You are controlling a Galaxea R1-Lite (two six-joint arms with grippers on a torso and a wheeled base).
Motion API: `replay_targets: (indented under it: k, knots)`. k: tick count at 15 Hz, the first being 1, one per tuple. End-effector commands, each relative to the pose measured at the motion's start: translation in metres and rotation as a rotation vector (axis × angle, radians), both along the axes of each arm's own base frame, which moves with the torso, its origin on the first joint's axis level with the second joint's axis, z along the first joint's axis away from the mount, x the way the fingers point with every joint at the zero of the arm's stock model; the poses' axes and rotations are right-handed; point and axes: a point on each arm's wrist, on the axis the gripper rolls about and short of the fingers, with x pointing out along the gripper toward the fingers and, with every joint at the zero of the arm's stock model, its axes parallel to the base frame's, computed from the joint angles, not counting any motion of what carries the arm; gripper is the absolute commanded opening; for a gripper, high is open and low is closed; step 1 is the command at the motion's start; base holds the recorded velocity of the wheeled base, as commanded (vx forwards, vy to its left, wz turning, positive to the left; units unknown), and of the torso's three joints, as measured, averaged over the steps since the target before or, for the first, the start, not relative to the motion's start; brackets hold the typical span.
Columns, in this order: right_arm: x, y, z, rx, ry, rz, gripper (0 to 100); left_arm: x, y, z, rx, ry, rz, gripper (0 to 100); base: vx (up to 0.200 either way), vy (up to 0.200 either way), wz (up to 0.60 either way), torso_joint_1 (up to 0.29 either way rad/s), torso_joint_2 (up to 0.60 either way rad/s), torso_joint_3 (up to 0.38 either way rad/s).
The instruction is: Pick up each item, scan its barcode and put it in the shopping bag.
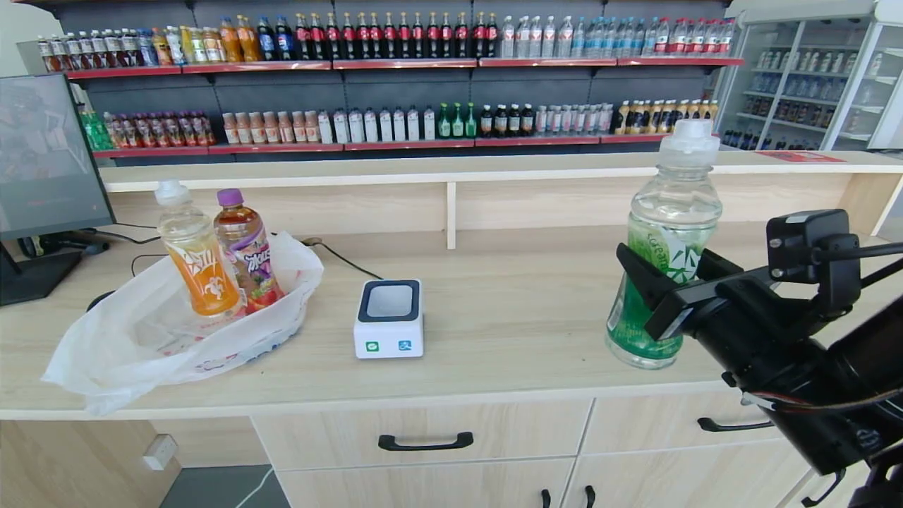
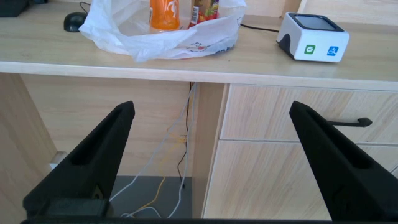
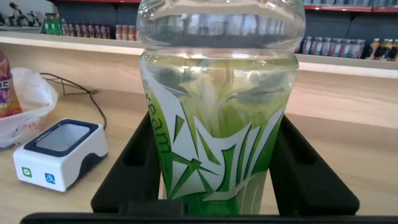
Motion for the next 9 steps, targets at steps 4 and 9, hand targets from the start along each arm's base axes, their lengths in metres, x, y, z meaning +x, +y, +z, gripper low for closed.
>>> replay_targets:
  k: [4,9]
  knots:
    - [-0.01,-0.016,0.003,0.018,-0.004,-0.032,0,0.0,0.0,0.0,-0.001,-0.001,0.0,100,0.0,0.05,0.0,0.001,0.0,-0.002]
    - [-0.018,-0.024,0.002,0.016,-0.001,-0.044,0,0.0,0.0,0.0,-0.001,-0.001,0.0,100,0.0,0.2,0.0,0.012,0.0,0.003]
